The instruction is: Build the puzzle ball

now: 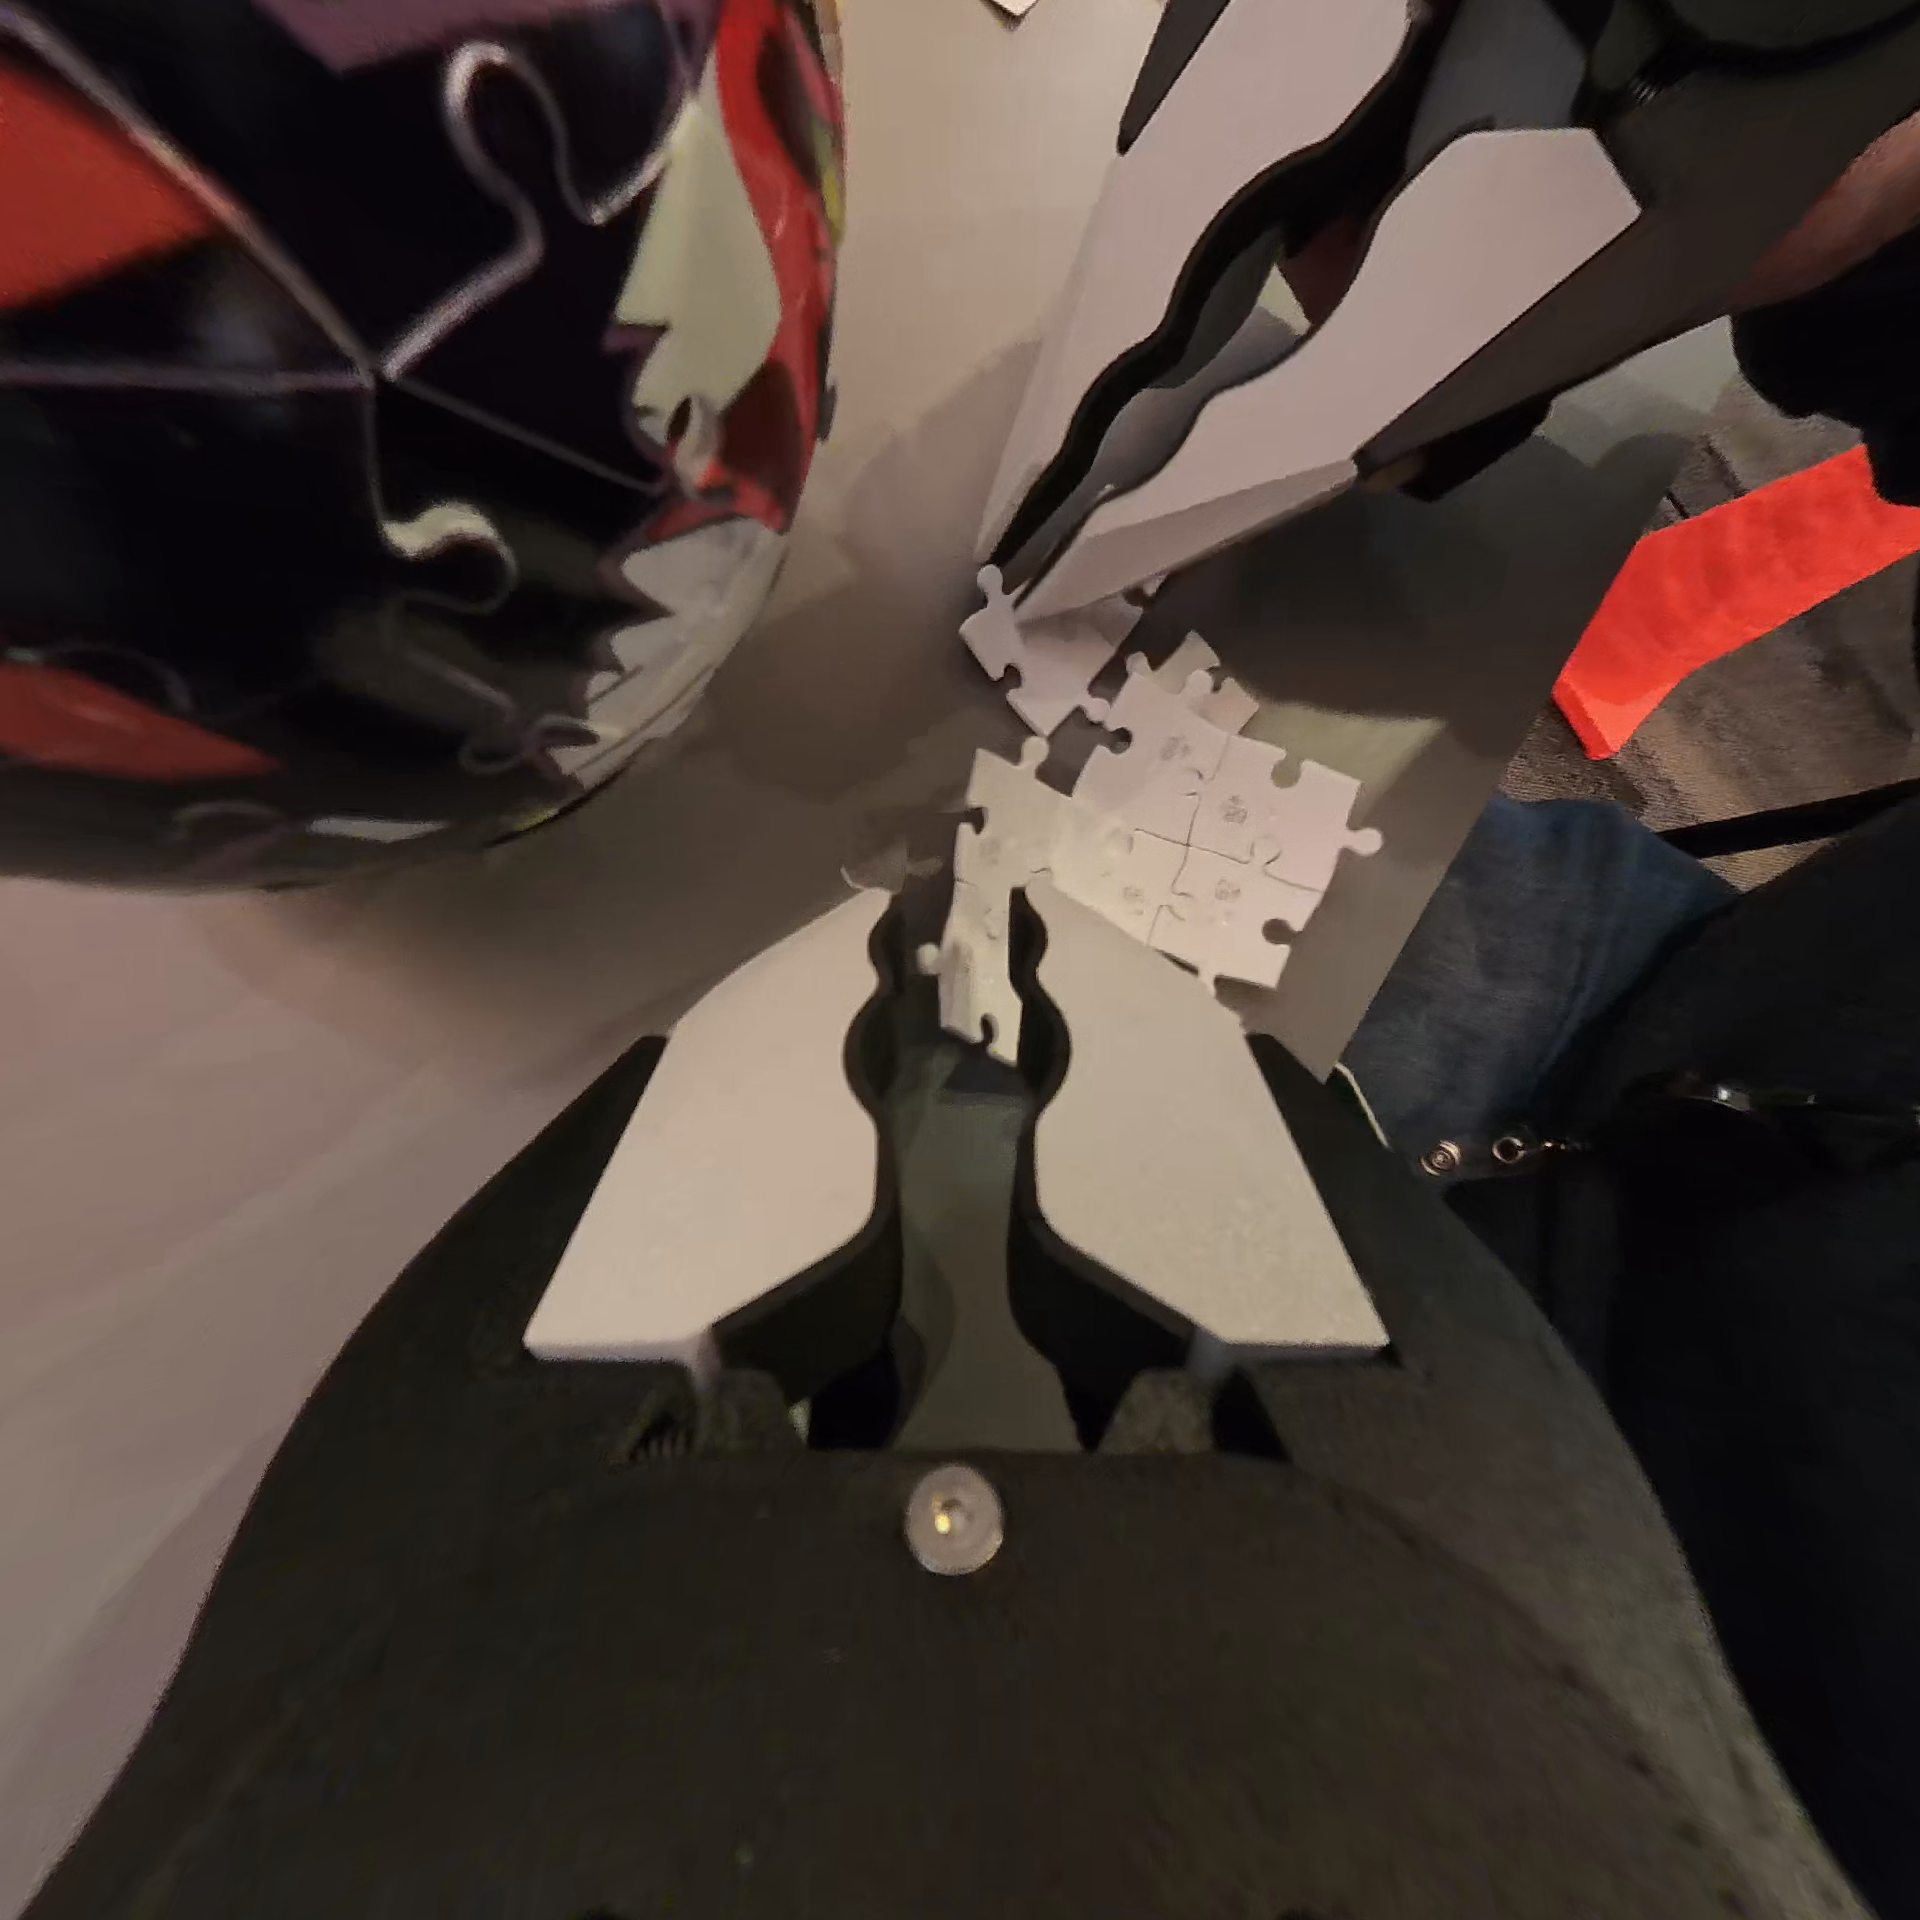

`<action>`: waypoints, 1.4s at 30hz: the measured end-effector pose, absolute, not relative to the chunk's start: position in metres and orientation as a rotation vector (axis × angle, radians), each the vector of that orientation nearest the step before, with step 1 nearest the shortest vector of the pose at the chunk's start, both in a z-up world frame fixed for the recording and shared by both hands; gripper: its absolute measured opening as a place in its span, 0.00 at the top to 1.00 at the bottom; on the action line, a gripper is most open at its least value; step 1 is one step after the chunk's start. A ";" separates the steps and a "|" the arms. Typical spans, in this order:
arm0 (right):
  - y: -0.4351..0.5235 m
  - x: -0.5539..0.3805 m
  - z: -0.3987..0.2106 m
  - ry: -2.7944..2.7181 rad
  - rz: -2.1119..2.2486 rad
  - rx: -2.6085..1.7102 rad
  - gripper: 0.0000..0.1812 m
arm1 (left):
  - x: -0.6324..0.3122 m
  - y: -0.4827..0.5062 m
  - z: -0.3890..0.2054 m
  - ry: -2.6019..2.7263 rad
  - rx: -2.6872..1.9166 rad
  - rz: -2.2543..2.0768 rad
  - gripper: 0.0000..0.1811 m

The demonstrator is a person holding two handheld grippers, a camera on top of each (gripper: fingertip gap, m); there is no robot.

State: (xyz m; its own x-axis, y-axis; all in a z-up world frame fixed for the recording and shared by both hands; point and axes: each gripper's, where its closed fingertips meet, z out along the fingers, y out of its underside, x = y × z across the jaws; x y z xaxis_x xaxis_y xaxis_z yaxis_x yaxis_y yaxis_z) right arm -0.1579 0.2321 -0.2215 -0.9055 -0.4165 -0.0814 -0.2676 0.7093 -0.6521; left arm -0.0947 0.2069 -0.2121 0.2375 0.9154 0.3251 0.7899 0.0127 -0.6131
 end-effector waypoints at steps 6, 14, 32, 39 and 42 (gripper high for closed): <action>0.233 -0.160 -0.219 2.689 -0.986 -0.524 1.00 | -0.096 0.207 -0.196 -1.538 -1.819 0.362 0.88; 0.241 -0.155 -0.215 2.663 -0.973 -0.597 0.93 | -0.088 0.247 -0.198 -1.433 -1.929 0.370 0.88; 0.241 -0.152 -0.217 2.625 -0.958 -0.610 0.92 | -0.101 0.250 -0.225 -1.453 -2.109 0.260 0.91; 0.240 -0.150 -0.215 2.595 -0.930 -0.687 0.90 | -0.099 0.247 -0.225 -1.494 -2.093 0.138 0.94; 0.238 -0.151 -0.216 2.593 -0.916 -0.727 0.89 | -0.096 0.246 -0.225 -1.495 -2.107 0.086 0.94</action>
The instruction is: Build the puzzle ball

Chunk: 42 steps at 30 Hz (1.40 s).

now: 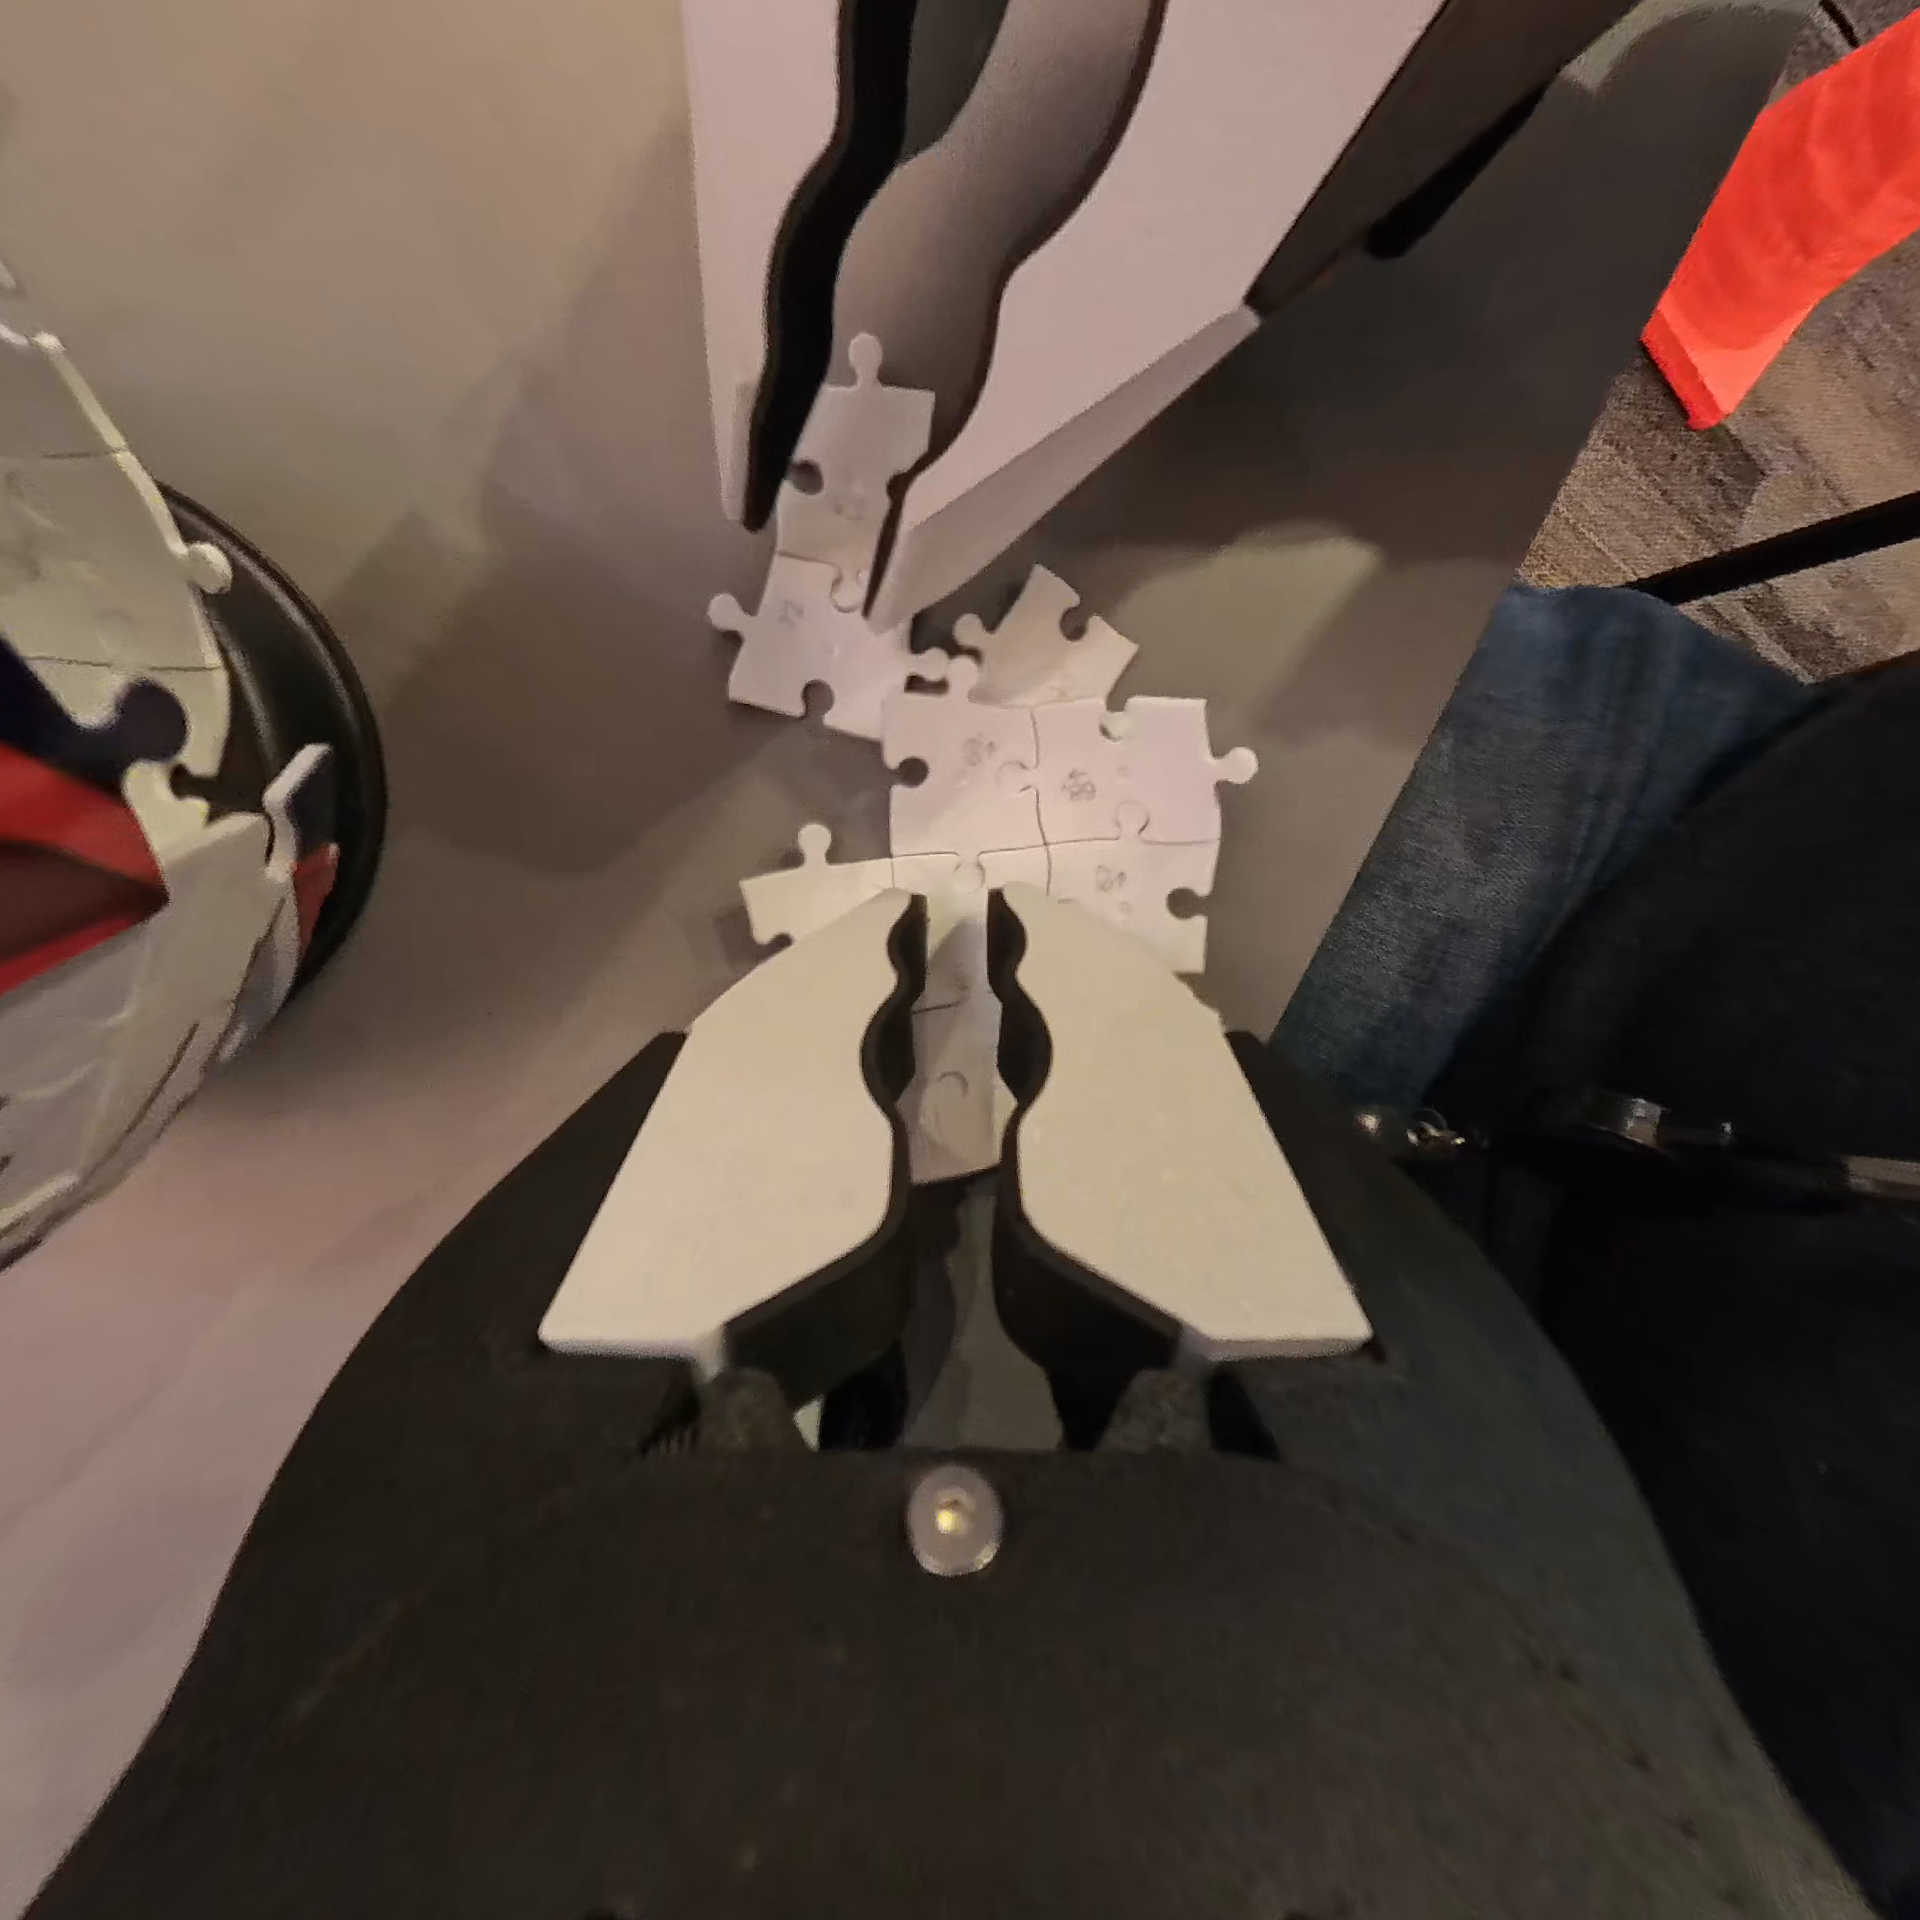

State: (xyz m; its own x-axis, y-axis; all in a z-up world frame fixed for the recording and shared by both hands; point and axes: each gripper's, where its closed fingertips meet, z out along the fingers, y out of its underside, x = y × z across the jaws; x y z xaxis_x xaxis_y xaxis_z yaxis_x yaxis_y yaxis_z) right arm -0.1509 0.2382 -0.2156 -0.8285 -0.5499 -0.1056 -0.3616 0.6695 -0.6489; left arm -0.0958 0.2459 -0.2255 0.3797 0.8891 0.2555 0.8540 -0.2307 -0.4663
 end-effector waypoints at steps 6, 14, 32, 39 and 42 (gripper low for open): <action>0.240 -0.150 -0.226 2.611 -0.845 -0.836 0.87 | -0.088 0.241 -0.226 -1.473 -2.147 0.035 0.96; 0.239 -0.147 -0.226 2.601 -0.863 -0.819 0.91 | -0.084 0.235 -0.226 -1.421 -2.188 0.037 0.95; 0.237 -0.156 -0.212 2.547 -0.947 -0.608 0.99 | -0.075 0.212 -0.196 -1.491 -2.026 0.342 0.87; 0.232 -0.162 -0.203 2.524 -0.988 -0.545 1.00 | -0.030 0.201 -0.216 -1.773 -1.789 0.251 0.75; 0.232 -0.160 -0.204 2.513 -0.993 -0.532 1.00 | -0.030 0.210 -0.220 -1.793 -1.687 0.199 0.77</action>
